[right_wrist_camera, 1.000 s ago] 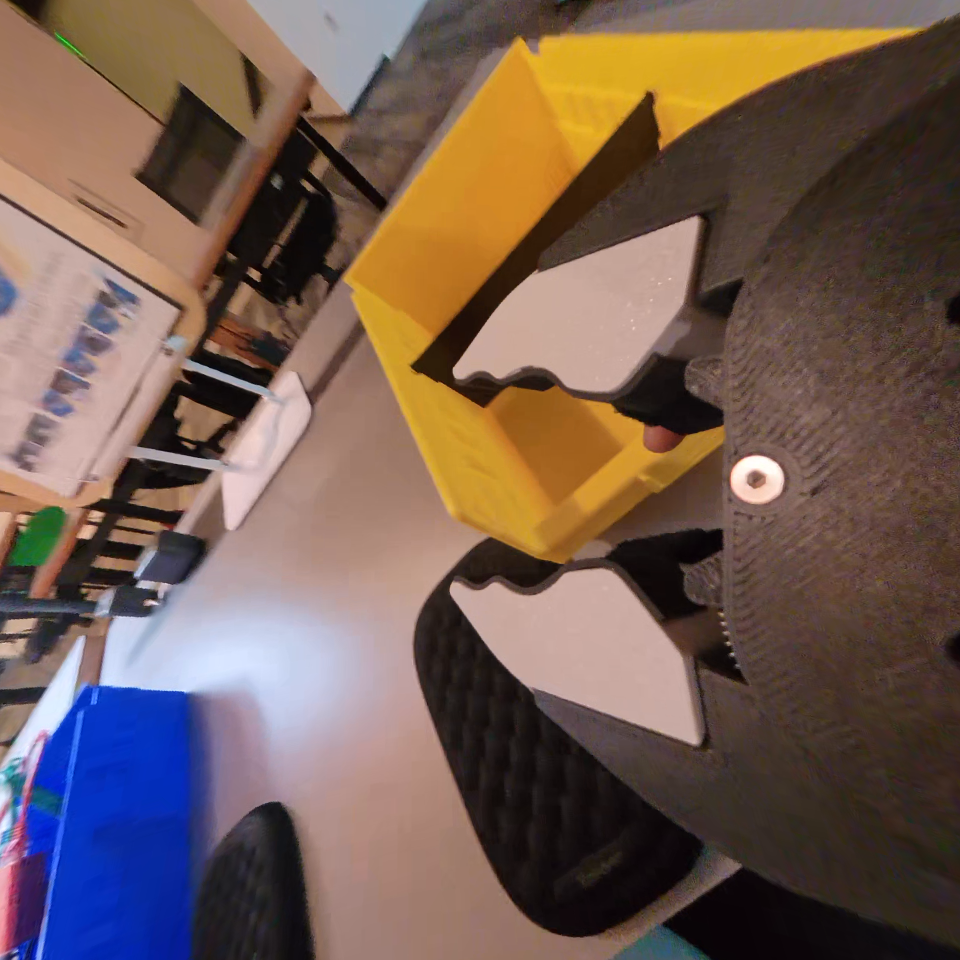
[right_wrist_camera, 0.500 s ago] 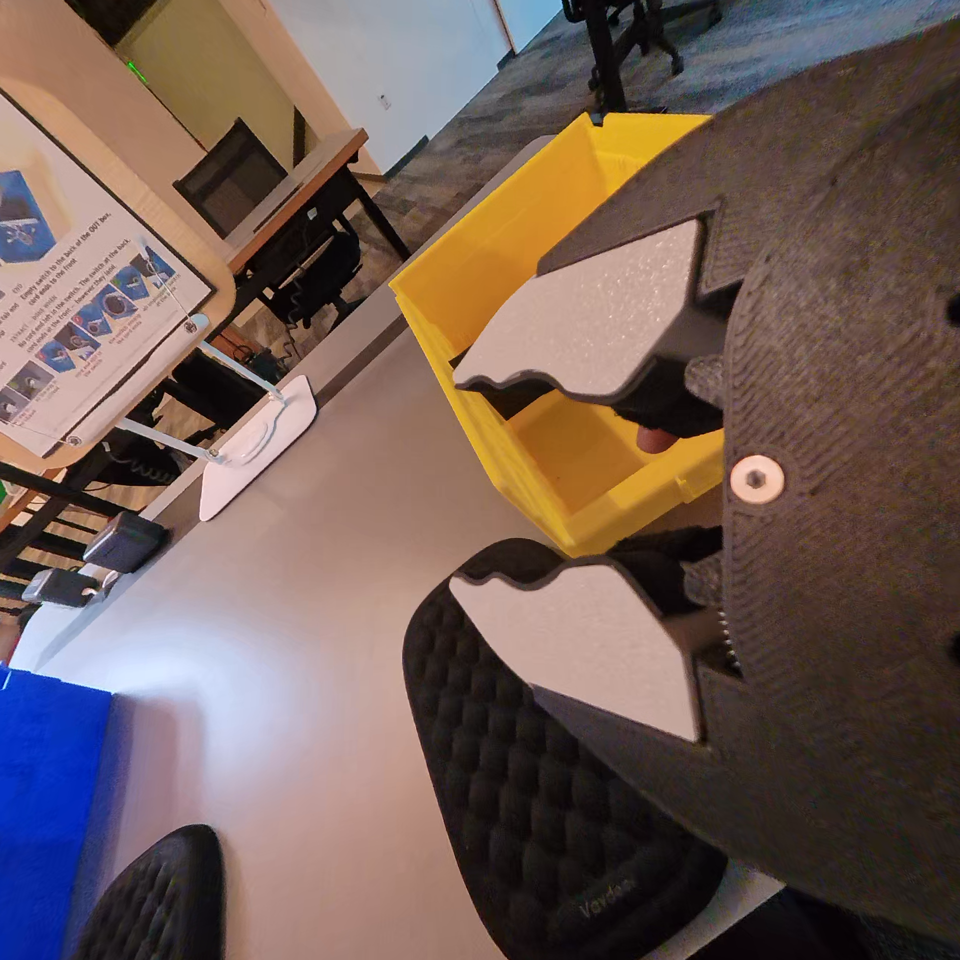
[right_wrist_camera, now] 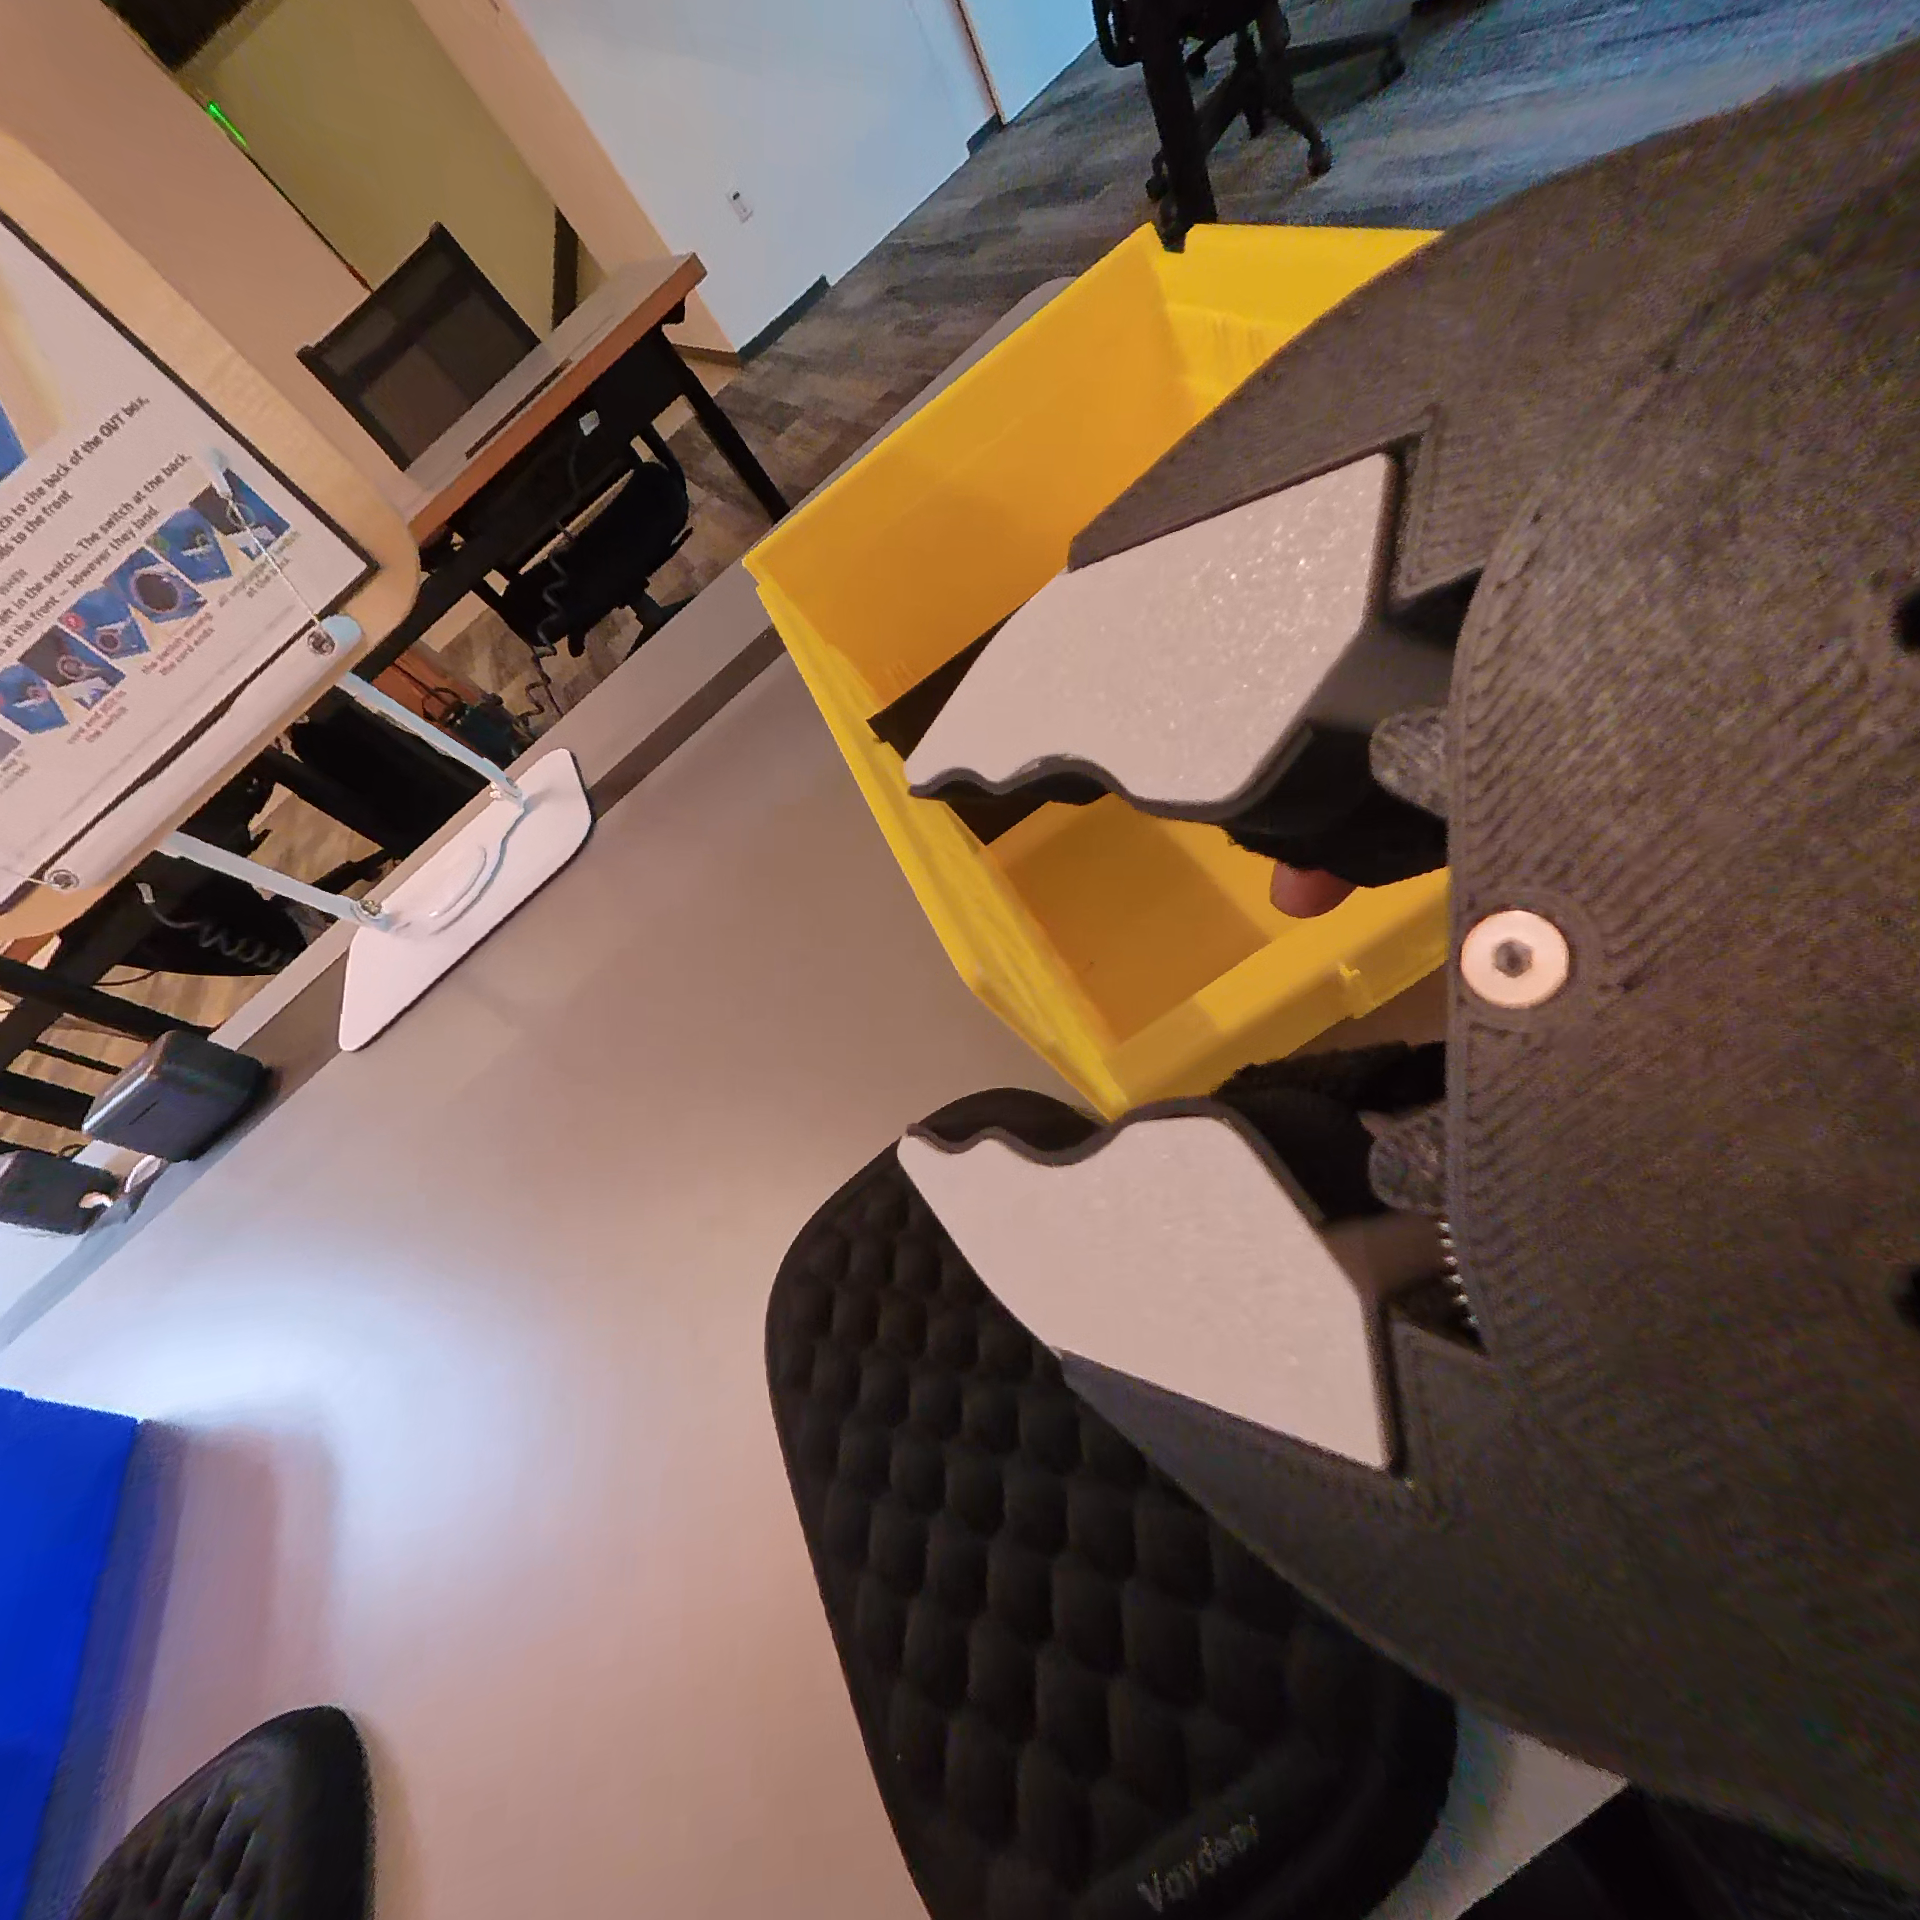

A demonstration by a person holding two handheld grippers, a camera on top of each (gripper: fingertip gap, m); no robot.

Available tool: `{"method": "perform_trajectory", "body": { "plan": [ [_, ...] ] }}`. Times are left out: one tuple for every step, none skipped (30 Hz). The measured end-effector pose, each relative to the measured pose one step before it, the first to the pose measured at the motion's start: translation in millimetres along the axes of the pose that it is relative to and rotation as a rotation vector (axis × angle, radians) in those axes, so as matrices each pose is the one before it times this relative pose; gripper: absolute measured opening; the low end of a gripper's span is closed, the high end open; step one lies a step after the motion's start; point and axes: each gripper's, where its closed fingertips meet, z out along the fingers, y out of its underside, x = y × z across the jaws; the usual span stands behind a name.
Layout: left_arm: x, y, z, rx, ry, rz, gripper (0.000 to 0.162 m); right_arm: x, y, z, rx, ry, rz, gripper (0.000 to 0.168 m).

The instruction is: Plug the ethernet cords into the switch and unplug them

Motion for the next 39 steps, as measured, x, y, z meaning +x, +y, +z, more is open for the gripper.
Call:
{"method": "perform_trajectory", "body": {
  "plan": [
    [-2.39, -6.03, -6.24, 0.0188, -0.0166, 0.0093, 0.081, -0.4, -0.33, 0.49, 0.0, -0.0007, -0.0014, 0.058],
    [-2.22, -5.31, -5.81, 0.0153, -0.0143, 0.0138, 0.081, -0.08, -0.06, 0.23, -0.0023, 0.0018, -0.0026, 0.058],
    [-2.05, -5.36, -5.8, 0.0159, -0.0131, 0.0119, 0.08, -0.16, 0.36, 0.12, -0.0047, 0.0022, -0.0034, 0.057],
    [-2.02, -5.69, -6.03, 0.0176, -0.0124, 0.0093, 0.081, -0.2, 0.58, -0.05, -0.0058, 0.0012, -0.0035, 0.057],
    [-2.06, -5.99, -6.6, 0.018, -0.0126, 0.0106, 0.081, -0.37, 0.29, -0.32, -0.0045, 0.0001, -0.0035, 0.057],
    [-2.31, -6.31, -7.09, 0.0173, -0.0145, 0.0101, 0.08, -0.15, -0.11, -0.6, -0.0019, 0.0008, -0.0029, 0.057],
    [-2.38, -6.93, -7.36, 0.0205, -0.0143, 0.0112, 0.081, 0.15, -0.73, -0.77, 0.0016, 0.0018, -0.0019, 0.056],
    [-0.94, -9.53, -7.99, 0.0381, -0.0046, 0.0079, 0.081, 0.27, -1.29, -0.93, 0.0049, 0.0021, -0.0015, 0.056],
    [0.49, -12.68, -8.5, 0.0531, 0.0035, -0.0036, 0.08, 0.23, -1.71, -0.92, 0.0068, 0.0027, -0.0017, 0.056],
    [0.11, -13.56, -8.42, 0.0493, -0.0016, -0.0029, 0.083, 0.26, -1.67, -0.76, 0.0072, 0.0026, -0.0015, 0.055],
    [-0.99, -13.57, -7.87, 0.0433, -0.0138, 0.0124, 0.08, 0.0, -1.56, -0.66, 0.0067, 0.0011, -0.0011, 0.055],
    [-0.55, -14.64, -7.6, 0.0475, -0.0152, 0.0212, 0.08, -0.34, -1.5, -0.53, 0.0055, -0.0002, -0.0012, 0.055],
    [1.32, -15.06, -6.83, 0.046, -0.0045, 0.0148, 0.08, -0.54, -1.33, -0.23, 0.0048, -0.0014, -0.0014, 0.055],
    [3.59, -15.47, -6.02, 0.0451, 0.0056, 0.0151, 0.08, -0.66, -1.41, -0.14, 0.0047, -0.0016, -0.0013, 0.055],
    [5.28, -15.08, -4.94, 0.0408, 0.0109, 0.016, 0.08, -0.83, -1.61, -0.09, 0.0053, -0.0017, -0.0014, 0.054],
    [6.8, -14.69, -3.83, 0.0371, 0.0134, 0.0182, 0.08, -1.02, -1.87, -0.05, 0.0063, -0.0029, -0.0013, 0.055],
    [8.53, -14.24, -2.85, 0.0338, 0.0163, 0.0228, 0.081, -0.93, -2.11, -0.03, 0.0073, -0.003, -0.0002, 0.055],
    [10.18, -13.25, -1.55, 0.0301, 0.0201, 0.0245, 0.081, -1.02, -2.49, 0.04, 0.009, -0.0034, 0.0018, 0.055],
    [12.04, -12.27, -0.15, 0.0268, 0.0249, 0.0239, 0.081, -1.0, -3.23, 0.19, 0.0124, -0.0032, 0.0029, 0.055],
    [14.12, -10.91, 1.32, 0.0243, 0.0317, 0.0215, 0.08, -1.01, -3.98, 0.37, 0.0178, -0.0027, 0.0043, 0.054],
    [15.67, -9.79, 3.09, 0.0261, 0.0341, 0.0138, 0.08, -1.06, -5.3, 0.67, 0.0251, -0.0034, 0.0082, 0.054],
    [17.3, -7.49, 4.63, 0.0199, 0.0374, 0.016, 0.08, -1.29, -6.78, 1.34, 0.0347, -0.0051, 0.0148, 0.052],
    [17.01, -5.15, 5.92, 0.0158, 0.0297, 0.02, 0.08, -1.93, -8.05, 1.95, 0.0426, -0.0091, 0.0209, 0.051],
    [16.46, -3.23, 7.09, 0.013, 0.0224, 0.0142, 0.08, -2.71, -8.47, 2.77, 0.045, -0.0147, 0.0236, 0.05],
    [16.7, -1.09, 8.04, 0.0072, 0.0261, 0.0087, 0.08, -2.93, -8.55, 3.23, 0.0458, -0.0147, 0.026, 0.049],
    [15.97, 0.13, 8.68, 0.0084, 0.0231, 0.0041, 0.08, -2.5, -8.72, 3.77, 0.0475, -0.0119, 0.0311, 0.047],
    [14.57, 1.77, 9.35, 0.0044, 0.0151, 0.0078, 0.08, -3.01, -9.02, 4.61, 0.0492, -0.014, 0.0391, 0.046],
    [13.68, 3.23, 9.61, -0.0013, 0.0135, 0.0084, 0.08, -4.19, -9.18, 5.36, 0.0504, -0.0221, 0.0465, 0.044],
    [14.01, 4.18, 9.74, -0.0027, 0.0193, -0.0018, 0.08, -5.39, -8.94, 6.24, 0.0504, -0.029, 0.0535, 0.042],
    [13.14, 4.86, 9.37, -0.0039, 0.0191, -0.0064, 0.08, -6.43, -8.35, 7.08, 0.0502, -0.0344, 0.0598, 0.041],
    [12.51, 5.01, 9.05, -0.0033, 0.0178, -0.0124, 0.08, -6.61, -6.64, 7.88, 0.045, -0.0366, 0.0667, 0.039],
    [12.26, 5.68, 8.7, -0.0056, 0.0172, -0.0091, 0.08, -5.91, -4.43, 8.66, 0.0379, -0.0343, 0.0783, 0.036],
    [11.56, 6.44, 8.24, -0.0089, 0.0103, 0.0016, 0.08, -5.02, -1.83, 9.2, 0.0295, -0.0328, 0.0928, 0.034],
    [11.22, 7.14, 7.55, -0.0145, 0.0082, 0.012, 0.08, -4.56, 0.35, 9.37, 0.023, -0.0367, 0.102, 0.033],
    [10.39, 7.35, 6.8, -0.0188, 0.0063, 0.0169, 0.08, -4.39, 1.53, 9.57, 0.0224, -0.0431, 0.101, 0.031],
    [10.32, 6.69, 6.0, -0.0177, 0.0104, 0.0114, 0.08, -2.74, 2.93, 9.46, 0.0212, -0.0388, 0.0923, 0.031],
    [10.39, 5.66, 4.98, -0.0126, 0.0191, 0.0048, 0.08, -0.57, 4.74, 9.01, 0.013, -0.0283, 0.0759, 0.032],
    [8.9, 4.13, 4.06, -0.0059, 0.0168, 0.0007, 0.08, 1.58, 6.72, 8.58, -0.0009, -0.0168, 0.0561, 0.035],
    [8.23, 2.7, 3.06, -0.0007, 0.0179, -0.0075, 0.08, 3.7, 7.77, 7.81, -0.0119, -0.0031, 0.0449, 0.04]
  ]
}}
